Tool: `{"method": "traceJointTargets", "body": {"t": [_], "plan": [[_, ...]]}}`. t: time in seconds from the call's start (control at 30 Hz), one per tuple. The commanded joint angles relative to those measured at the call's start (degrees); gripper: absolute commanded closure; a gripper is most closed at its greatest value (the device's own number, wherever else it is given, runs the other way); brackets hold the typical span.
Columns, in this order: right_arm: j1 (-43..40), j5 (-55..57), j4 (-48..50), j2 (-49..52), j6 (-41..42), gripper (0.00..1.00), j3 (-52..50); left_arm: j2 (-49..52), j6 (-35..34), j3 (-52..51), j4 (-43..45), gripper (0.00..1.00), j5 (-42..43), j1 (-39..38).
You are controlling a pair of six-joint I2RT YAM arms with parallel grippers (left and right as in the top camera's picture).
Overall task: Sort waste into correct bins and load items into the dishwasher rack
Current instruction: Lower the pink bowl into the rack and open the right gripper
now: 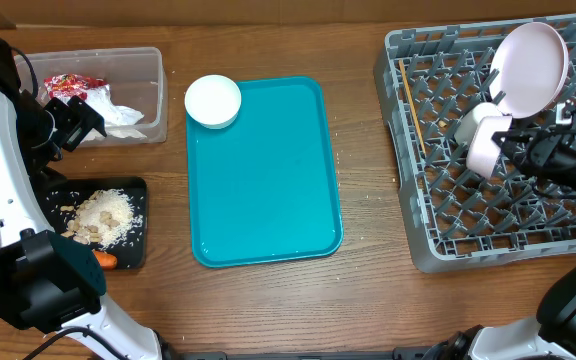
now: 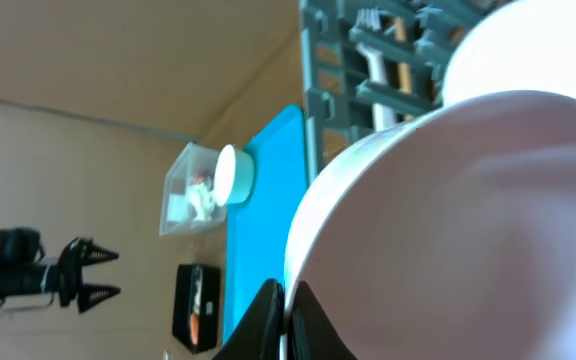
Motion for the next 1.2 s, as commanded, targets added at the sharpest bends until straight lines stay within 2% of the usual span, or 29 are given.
{"method": "traceJointTargets", "body": {"t": [0.0, 0.2, 0.23, 0.5, 0.7, 0.8, 1.17], "plan": [[0.1, 7.0, 1.2, -0.5, 7.6, 0.95, -0.1, -1.5, -0.8, -0.2, -0.1, 0.00, 0.2, -0.4], [0.1, 10.9, 0.8, -0.5, 13.6, 0.94, 2.8, -1.5, -0.8, -0.2, -0.1, 0.00, 0.2, -0.4], [0.1, 11.2, 0.2, -0.5, 13.8, 0.92, 3.7, -1.5, -0.8, -0.2, -0.1, 0.00, 0.2, -0.4], [0.1, 27.0, -13.6, -0.7, 18.2, 0.90, 16.0, -1.5, -0.8, -0.2, -0.1, 0.00, 0.2, -0.4], [0.1, 43.6, -17.9, -2.5, 27.3, 0.72, 19.6, -1.5, -0.8, -0.2, -0.1, 0.00, 0.2, -0.4], [0.1, 45.2, -18.8, -3.2, 27.3, 0.65, 19.6, -1.5, -0.8, -0.2, -0.1, 0.00, 0.2, -0.4], [1.3, 45.1, -21.5, -3.2, 27.3, 0.65, 19.6, -1.5, -0.8, -0.2, -0.1, 0.00, 0.2, -0.4]]}}
